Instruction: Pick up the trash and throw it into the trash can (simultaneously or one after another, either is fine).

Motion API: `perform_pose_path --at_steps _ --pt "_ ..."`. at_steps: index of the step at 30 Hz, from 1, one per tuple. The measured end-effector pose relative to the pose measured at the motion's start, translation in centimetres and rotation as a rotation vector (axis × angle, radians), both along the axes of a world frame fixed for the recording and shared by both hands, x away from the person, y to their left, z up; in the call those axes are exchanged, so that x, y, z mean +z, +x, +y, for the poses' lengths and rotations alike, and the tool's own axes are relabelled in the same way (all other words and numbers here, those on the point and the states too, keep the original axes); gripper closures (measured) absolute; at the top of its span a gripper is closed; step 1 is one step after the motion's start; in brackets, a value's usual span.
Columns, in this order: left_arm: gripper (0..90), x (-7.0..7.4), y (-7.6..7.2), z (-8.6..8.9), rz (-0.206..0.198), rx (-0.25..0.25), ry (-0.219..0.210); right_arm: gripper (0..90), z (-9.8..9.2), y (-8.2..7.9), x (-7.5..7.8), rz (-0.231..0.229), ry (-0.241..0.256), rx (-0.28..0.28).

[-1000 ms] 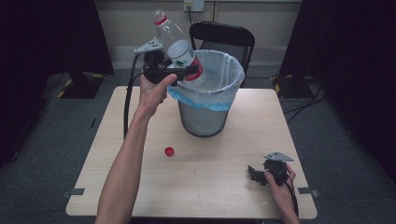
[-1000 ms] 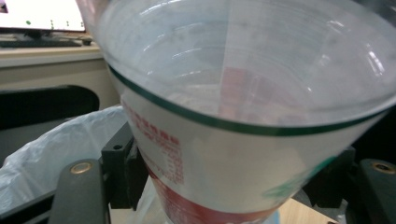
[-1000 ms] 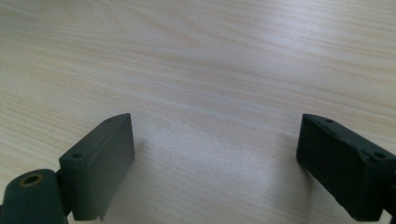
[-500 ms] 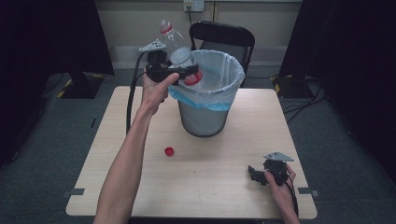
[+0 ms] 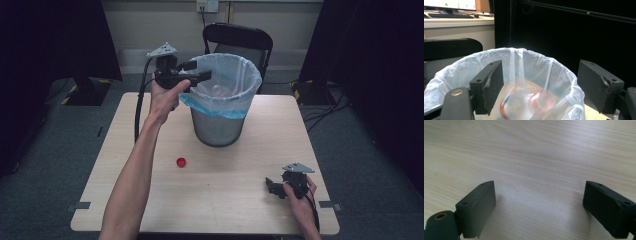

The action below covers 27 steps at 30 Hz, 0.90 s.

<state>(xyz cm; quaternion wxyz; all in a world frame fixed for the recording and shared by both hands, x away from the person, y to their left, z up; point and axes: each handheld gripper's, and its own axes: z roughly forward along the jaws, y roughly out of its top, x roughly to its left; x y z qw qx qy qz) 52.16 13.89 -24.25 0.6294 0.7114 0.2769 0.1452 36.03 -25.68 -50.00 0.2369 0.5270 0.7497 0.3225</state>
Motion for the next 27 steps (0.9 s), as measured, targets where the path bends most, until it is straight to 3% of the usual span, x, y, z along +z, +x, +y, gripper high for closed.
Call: perform_pose_path --at_steps 15,21,27 --pt "20.6 -0.3 -1.6 1.6 -0.002 0.027 0.04 10.5 0.0 0.0 0.0 0.001 0.001 0.0" --pt "25.1 -0.5 -2.6 3.4 0.007 -0.012 0.012 10.5 0.0 0.0 0.0 0.001 0.001 0.0" --pt "24.9 -0.6 -3.3 4.9 -0.005 -0.004 0.011 10.5 0.0 0.0 0.0 0.001 0.0 0.0"
